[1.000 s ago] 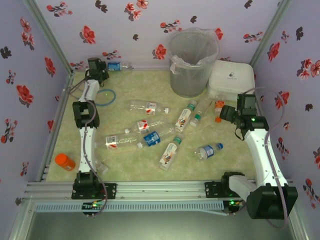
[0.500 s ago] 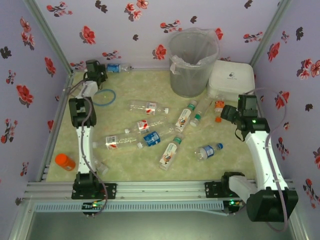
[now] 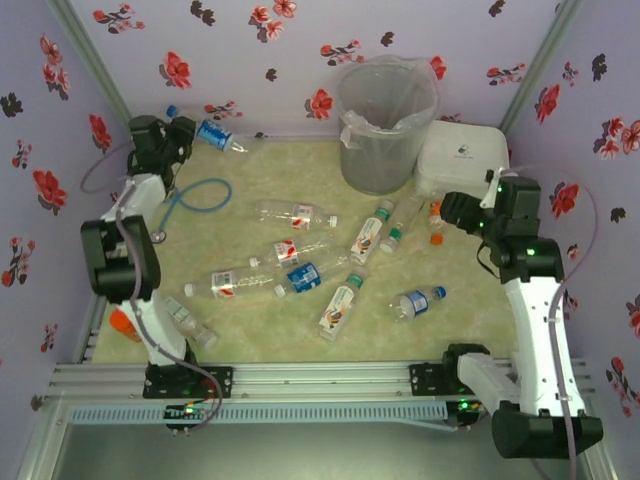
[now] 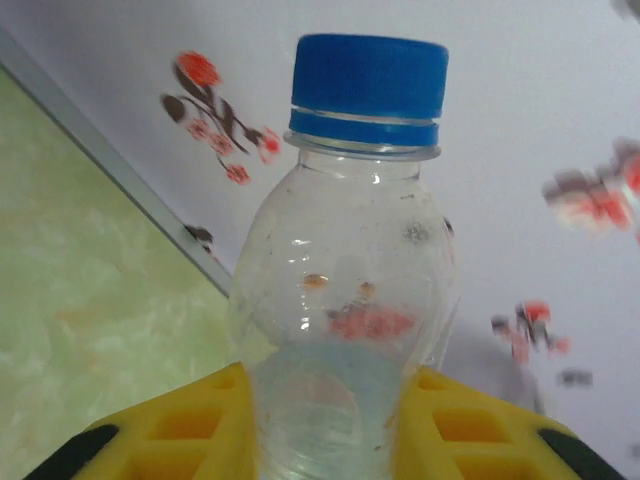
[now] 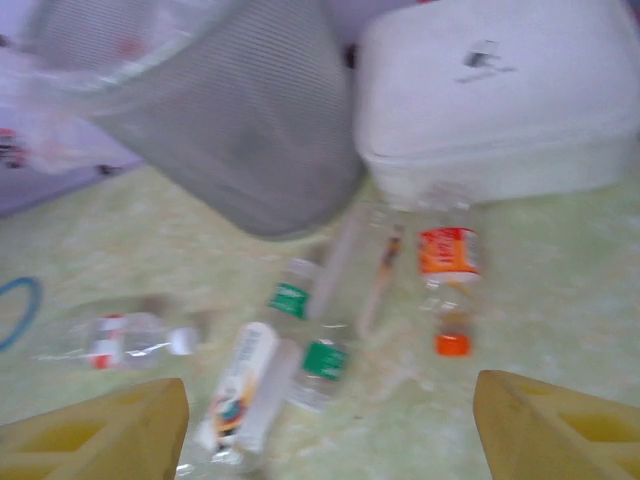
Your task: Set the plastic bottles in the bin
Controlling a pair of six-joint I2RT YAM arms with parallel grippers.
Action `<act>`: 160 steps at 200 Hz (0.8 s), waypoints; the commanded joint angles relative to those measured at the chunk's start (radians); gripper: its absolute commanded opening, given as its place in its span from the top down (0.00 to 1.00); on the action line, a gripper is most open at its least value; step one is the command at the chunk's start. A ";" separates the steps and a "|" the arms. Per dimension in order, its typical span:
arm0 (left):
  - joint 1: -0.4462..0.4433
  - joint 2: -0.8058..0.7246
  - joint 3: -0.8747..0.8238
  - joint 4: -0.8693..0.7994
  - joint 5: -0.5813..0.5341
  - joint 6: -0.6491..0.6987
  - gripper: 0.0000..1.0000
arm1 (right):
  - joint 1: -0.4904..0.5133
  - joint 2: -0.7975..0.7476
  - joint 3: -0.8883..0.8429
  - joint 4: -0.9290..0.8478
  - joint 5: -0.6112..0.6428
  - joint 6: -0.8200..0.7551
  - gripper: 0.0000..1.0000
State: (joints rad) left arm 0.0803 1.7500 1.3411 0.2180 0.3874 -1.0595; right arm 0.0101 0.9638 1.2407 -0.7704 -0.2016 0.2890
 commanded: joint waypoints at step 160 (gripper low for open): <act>-0.418 -0.268 -0.068 -0.354 0.384 1.033 0.70 | 0.522 0.750 0.539 0.341 -0.412 0.101 0.21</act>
State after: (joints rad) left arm -0.3111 1.4586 1.2247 -0.1638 0.7288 -0.0631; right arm 0.5251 1.6794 1.7290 -0.4751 -0.6281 0.3790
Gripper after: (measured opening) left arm 0.297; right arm 0.788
